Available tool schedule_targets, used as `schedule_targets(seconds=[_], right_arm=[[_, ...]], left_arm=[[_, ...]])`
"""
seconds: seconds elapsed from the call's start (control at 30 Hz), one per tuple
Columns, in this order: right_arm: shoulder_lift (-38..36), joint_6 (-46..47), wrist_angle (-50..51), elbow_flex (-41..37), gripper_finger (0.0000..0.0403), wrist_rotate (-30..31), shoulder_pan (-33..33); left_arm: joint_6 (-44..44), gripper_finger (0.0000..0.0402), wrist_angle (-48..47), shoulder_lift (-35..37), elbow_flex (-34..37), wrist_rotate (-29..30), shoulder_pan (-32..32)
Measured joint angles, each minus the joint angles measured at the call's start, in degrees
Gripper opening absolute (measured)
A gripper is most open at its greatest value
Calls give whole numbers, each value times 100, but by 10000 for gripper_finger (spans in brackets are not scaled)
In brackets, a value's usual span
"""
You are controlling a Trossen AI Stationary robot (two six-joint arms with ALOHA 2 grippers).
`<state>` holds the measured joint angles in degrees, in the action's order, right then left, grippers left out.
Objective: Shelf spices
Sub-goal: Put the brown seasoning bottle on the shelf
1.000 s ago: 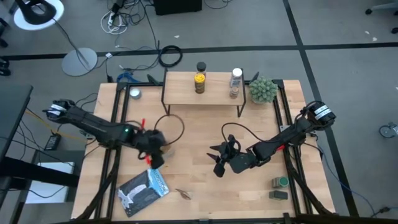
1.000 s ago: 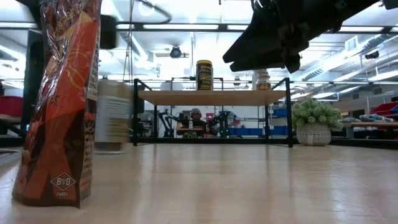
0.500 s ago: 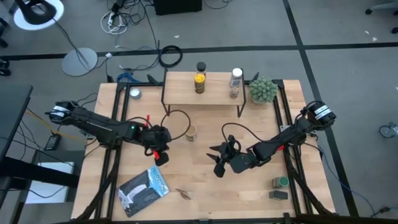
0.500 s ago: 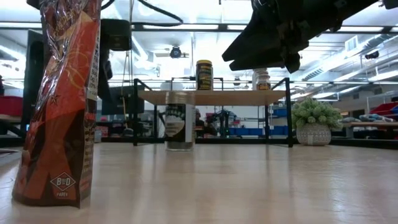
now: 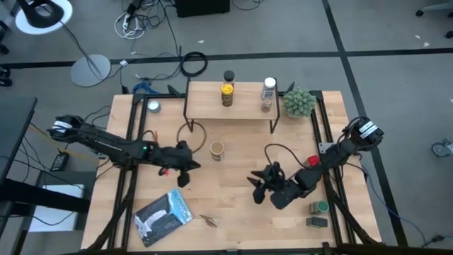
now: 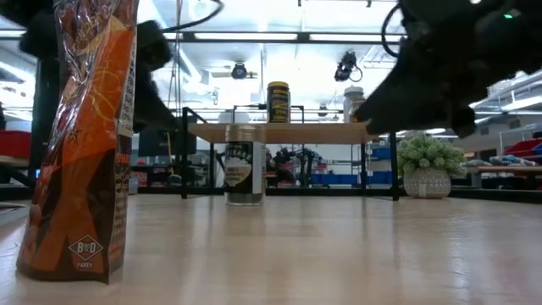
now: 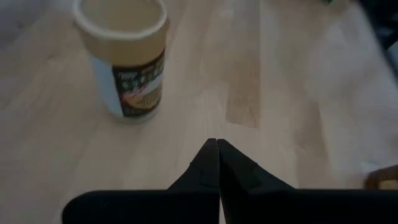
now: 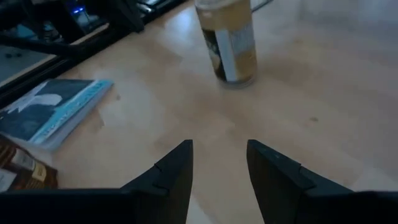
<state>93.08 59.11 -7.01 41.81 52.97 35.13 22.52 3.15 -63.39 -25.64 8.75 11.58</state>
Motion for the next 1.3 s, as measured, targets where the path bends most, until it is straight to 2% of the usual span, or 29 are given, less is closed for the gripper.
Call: schedule_targets(seconds=[0.13, 0.3, 0.53, 0.63, 0.8, 1.0, 1.17, 1.3], right_arm=[[0, 62, -26, -31, 150, -26, 103], [0, -141, -169, -33, 150, -43, -247], [67, -452, -248, -36, 168, -791, -992], [90, -677, -354, -36, 193, -995, -1216], [210, -1348, -746, -32, 258, -1050, -1525], [441, -1438, -893, -36, 340, -1705, -1919], [979, -1770, -1869, -31, 389, -1858, -2146], [1559, -2253, -2846, -13, 397, -1820, -2284]], left_arm=[[18, 0, 752, 742, 635, -48, 6], [-230, 0, 1208, 1630, 1142, 106, 10], [-114, 0, 1731, 1879, 1647, 188, 8], [-42, 0, 1826, 1874, 1789, 187, 10], [45, 0, 1815, 1873, 1926, 105, 10], [41, 0, 1815, 1872, 1966, 104, 12], [38, 0, 1835, 1870, 1966, 105, 12], [38, 0, 1850, 1870, 1966, 105, 12]])
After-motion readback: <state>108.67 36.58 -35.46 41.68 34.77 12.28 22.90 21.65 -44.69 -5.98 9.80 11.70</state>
